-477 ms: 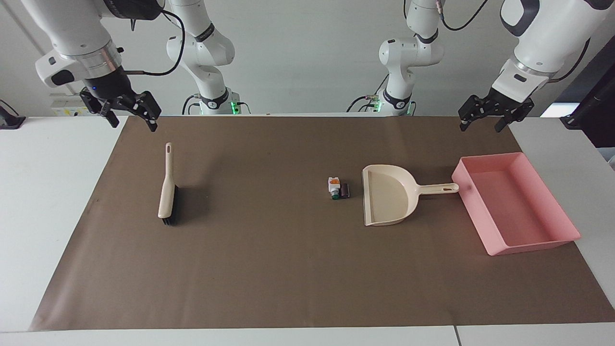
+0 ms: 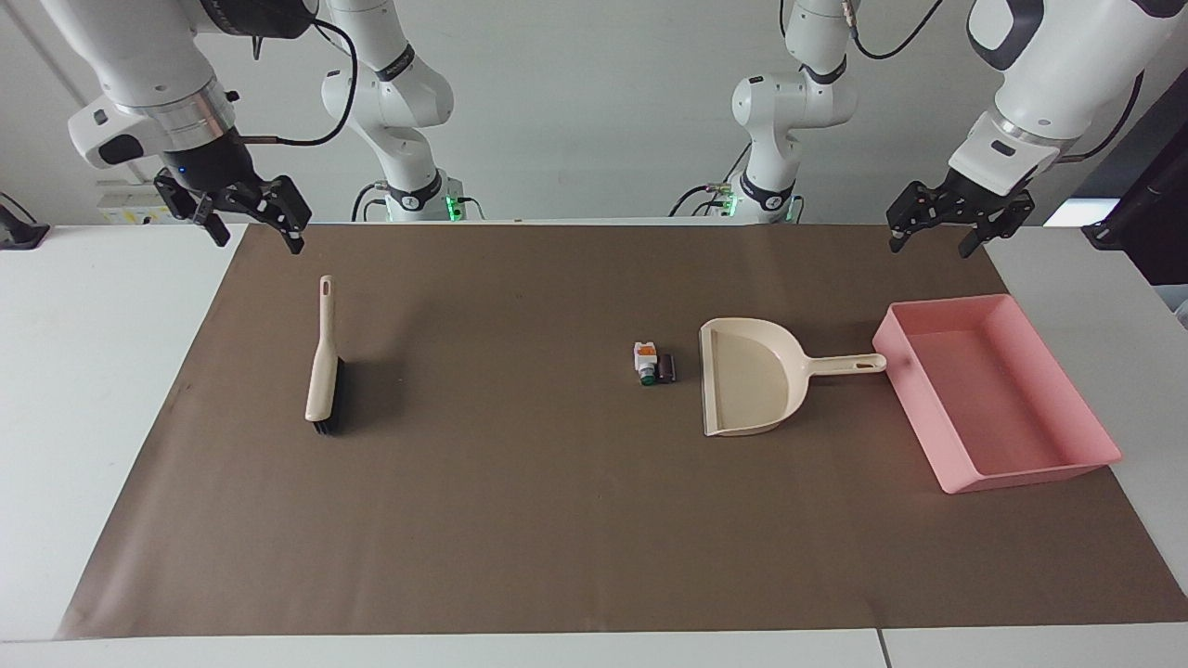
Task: Clean e-waste and dump in bin
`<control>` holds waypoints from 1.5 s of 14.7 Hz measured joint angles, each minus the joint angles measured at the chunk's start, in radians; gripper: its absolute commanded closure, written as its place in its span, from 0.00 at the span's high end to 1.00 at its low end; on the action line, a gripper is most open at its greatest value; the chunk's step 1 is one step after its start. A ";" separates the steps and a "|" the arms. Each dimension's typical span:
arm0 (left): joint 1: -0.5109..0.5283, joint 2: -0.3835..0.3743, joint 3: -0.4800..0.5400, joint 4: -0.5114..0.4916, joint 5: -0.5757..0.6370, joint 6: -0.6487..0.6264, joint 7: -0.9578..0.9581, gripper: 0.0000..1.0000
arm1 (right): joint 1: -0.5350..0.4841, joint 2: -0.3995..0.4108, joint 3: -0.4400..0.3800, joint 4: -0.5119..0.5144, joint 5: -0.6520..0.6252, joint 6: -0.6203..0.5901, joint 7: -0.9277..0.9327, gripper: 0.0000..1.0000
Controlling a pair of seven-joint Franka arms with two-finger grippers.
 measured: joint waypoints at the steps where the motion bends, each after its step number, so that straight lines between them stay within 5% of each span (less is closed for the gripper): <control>1: 0.000 0.000 0.000 0.000 0.000 0.000 0.000 1.00 | 0.000 0.000 0.000 0.000 0.000 0.000 0.000 1.00; 7: 0.000 0.000 -0.001 0.000 0.000 0.042 0.124 0.99 | 0.003 -0.009 0.001 -0.052 0.000 0.038 0.000 1.00; 14: -0.001 -0.002 -0.003 -0.031 0.000 0.113 0.778 0.99 | -0.057 -0.085 -0.016 -0.464 0.000 0.345 -0.181 0.99; 19: -0.005 -0.050 -0.009 -0.202 0.000 0.284 1.220 0.99 | -0.104 -0.062 -0.019 -0.688 0.000 0.536 -0.259 0.99; 22: -0.018 -0.059 -0.023 -0.288 0.002 0.332 1.311 0.99 | -0.106 -0.074 -0.019 -0.777 0.000 0.584 -0.265 0.99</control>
